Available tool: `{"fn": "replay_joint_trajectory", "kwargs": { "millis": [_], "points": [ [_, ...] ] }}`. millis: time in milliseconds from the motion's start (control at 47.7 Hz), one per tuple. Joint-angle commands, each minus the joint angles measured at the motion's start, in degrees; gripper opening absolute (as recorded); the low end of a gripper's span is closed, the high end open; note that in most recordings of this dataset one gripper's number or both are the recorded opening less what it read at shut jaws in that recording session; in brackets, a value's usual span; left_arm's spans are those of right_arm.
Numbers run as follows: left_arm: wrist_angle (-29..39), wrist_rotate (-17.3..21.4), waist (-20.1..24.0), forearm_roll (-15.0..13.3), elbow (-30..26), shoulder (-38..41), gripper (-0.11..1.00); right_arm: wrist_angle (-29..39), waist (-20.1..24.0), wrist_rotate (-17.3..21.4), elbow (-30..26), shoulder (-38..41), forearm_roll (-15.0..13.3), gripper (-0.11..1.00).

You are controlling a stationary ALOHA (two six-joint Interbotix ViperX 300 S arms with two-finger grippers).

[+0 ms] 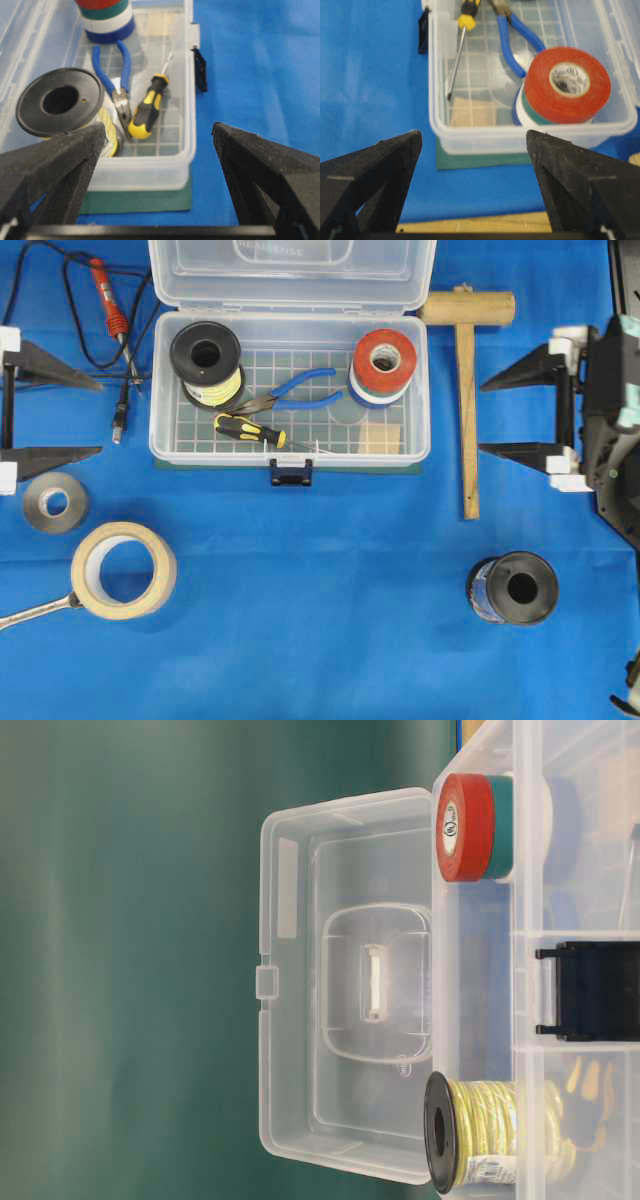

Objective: Open the tool box with both arms.

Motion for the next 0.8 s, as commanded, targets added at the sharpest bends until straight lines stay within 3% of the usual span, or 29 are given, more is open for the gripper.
{"fn": "replay_joint_trajectory", "kwargs": {
  "millis": [0, 398, 776],
  "points": [
    [-0.26, -0.18, -0.70, 0.09, 0.26, -1.05, 0.90, -1.93, 0.09, 0.09, 1.41, -1.76, 0.44, 0.84],
    [-0.35, -1.32, -1.05, -0.26, 4.75, -4.83, 0.90, -7.03, 0.18, 0.70, 8.26, -4.66, 2.90, 0.84],
    [-0.35, -1.49, -1.05, -0.26, 4.92, -4.83, 0.90, -7.91, 0.26, 0.70, 8.79, -4.22, 2.90, 0.84]
  ]
}}
